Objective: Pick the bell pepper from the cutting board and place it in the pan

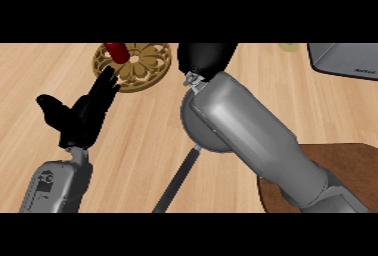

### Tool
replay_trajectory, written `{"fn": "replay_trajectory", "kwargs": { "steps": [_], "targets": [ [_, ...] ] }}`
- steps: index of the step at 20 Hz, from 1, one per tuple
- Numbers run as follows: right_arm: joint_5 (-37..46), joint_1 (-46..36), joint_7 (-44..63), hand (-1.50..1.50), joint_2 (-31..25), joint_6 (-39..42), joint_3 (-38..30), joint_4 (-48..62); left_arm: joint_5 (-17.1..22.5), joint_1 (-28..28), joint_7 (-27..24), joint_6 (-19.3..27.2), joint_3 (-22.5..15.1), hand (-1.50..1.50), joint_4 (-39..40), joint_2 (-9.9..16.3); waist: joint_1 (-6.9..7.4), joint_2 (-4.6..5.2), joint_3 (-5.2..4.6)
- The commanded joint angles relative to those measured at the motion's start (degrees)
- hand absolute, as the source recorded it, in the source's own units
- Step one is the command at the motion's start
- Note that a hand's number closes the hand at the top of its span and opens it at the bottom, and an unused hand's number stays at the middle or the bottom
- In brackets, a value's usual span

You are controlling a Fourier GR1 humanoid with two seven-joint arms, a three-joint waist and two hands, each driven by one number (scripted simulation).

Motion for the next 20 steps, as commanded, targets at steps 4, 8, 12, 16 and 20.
{"fn": "replay_trajectory", "kwargs": {
  "steps": [4,8,12,16,20],
  "targets": [
    [-0.26,-0.9,15.03,1.5,0.88,-5.23,1.86,2.27,-0.31,1.52,-0.14,1.13,1.67,0.0,0.04,0.78,-3.56,-0.53,0.15],
    [1.43,2.12,15.06,1.5,0.88,-10.09,1.27,1.8,-0.28,4.04,-2.18,1.81,2.25,0.0,-0.15,0.05,-5.47,-0.55,0.21],
    [1.47,9.17,13.71,1.5,0.88,-16.24,3.36,2.12,0.75,4.77,-0.86,1.3,3.53,0.0,-2.31,1.35,-6.45,-0.49,0.3],
    [1.01,12.47,9.29,1.5,0.89,-19.86,2.79,1.51,0.54,7.09,-1.52,1.33,3.8,0.0,-3.65,1.52,-7.39,-0.64,0.33],
    [-1.28,14.51,6.74,1.5,0.89,-26.73,3.47,6.62,-0.19,4.67,-0.62,2.36,3.68,0.0,-2.28,1.18,-6.49,-0.08,0.33]
  ]
}}
